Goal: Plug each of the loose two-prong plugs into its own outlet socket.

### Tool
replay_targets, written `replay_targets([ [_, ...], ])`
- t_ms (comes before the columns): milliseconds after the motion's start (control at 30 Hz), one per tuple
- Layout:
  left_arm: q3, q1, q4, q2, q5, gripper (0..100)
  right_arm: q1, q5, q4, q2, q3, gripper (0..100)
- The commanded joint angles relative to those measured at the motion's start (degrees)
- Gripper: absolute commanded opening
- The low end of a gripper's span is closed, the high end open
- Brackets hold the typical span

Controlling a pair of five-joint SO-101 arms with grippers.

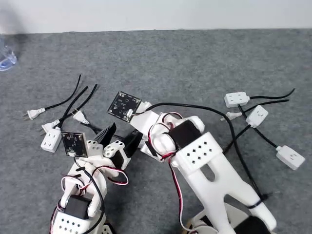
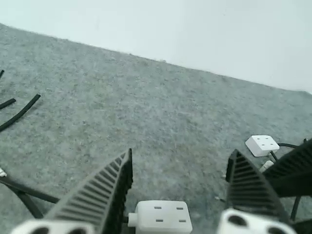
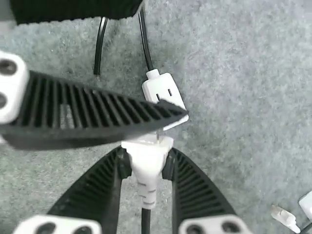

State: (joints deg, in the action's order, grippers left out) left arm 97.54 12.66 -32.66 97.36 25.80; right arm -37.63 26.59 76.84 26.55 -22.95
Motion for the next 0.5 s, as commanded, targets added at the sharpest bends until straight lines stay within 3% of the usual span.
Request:
replay_targets([
  [0,-0.7,0.4,-0.3,-0.4,0.2,29,-1.2,-0.9,2.2,3.9,5.5,0.9],
  [467,-0.7,0.4,-1.5,-0.4,0.1,29,-2.1,-0.7,1.6,5.7,6.2,0.9],
])
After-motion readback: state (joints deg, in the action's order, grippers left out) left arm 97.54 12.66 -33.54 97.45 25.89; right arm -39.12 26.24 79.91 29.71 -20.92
